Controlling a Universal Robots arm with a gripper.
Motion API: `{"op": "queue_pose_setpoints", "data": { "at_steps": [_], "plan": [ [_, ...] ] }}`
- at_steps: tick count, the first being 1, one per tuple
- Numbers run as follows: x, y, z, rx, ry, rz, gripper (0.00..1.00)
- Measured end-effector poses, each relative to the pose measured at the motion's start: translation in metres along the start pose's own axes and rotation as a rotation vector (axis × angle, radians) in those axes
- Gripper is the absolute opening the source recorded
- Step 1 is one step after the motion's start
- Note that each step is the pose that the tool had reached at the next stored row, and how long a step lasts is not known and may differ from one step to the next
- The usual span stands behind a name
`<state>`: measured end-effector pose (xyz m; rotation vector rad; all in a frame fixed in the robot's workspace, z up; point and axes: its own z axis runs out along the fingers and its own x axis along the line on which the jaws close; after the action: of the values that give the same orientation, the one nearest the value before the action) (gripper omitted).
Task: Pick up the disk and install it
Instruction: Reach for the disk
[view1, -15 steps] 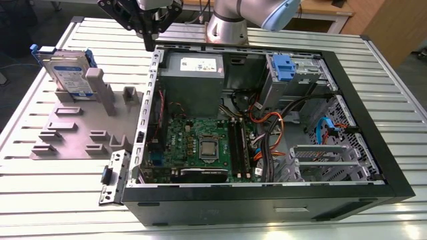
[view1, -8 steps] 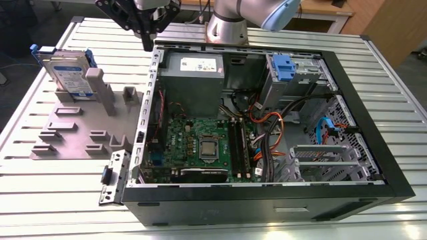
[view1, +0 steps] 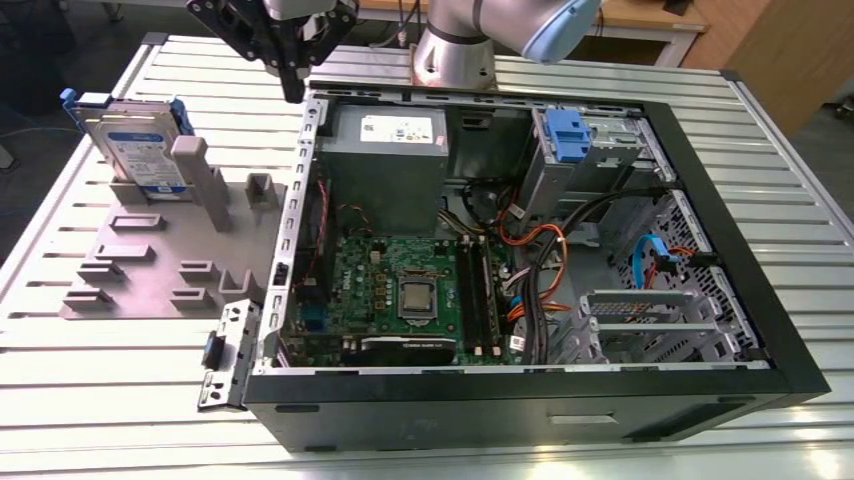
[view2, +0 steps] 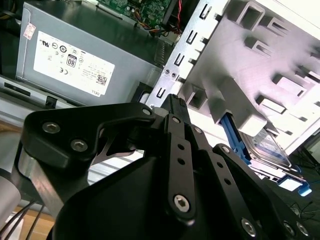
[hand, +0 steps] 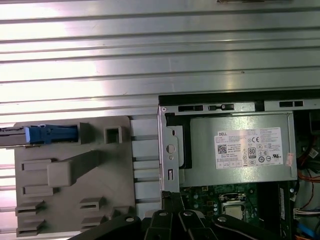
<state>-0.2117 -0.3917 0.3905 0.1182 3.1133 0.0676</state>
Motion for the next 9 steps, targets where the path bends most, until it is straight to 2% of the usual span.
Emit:
{"op": "queue_pose_setpoints", "data": {
  "at_steps": [9],
  "plan": [
    [0.0025, -0.0002, 0.0002, 0.0, 0.0, 0.0, 0.11]
  ]
}}
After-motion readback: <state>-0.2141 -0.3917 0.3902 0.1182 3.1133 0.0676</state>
